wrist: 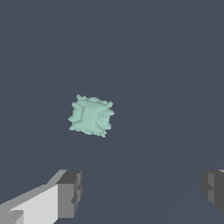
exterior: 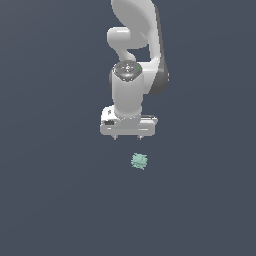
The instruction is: Pick up the object and move it to a goal position.
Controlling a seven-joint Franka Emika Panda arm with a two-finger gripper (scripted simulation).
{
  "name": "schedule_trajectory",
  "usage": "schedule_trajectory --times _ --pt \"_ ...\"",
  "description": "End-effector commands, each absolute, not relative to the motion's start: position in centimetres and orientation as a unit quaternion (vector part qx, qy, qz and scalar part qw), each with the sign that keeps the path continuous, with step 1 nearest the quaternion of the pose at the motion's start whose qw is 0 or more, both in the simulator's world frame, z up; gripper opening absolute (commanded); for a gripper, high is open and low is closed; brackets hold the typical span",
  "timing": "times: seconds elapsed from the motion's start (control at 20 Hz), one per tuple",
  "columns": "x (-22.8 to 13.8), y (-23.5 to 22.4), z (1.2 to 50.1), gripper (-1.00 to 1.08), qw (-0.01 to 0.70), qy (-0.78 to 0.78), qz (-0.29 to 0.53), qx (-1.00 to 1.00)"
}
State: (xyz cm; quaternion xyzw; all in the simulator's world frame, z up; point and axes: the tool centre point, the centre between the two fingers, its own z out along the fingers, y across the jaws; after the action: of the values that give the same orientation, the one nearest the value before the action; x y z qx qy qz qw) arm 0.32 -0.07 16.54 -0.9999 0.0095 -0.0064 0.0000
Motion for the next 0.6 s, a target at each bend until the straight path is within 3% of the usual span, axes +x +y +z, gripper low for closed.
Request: schedule_trajectory --times 0.0,0.55 --pt "0.3 -0.1 16.5 1.00 0.000 0.010 -0.006 -1.000" --pt "-0.6 1.4 15.1 1.00 -0.002 -0.019 0.003 -1.000"
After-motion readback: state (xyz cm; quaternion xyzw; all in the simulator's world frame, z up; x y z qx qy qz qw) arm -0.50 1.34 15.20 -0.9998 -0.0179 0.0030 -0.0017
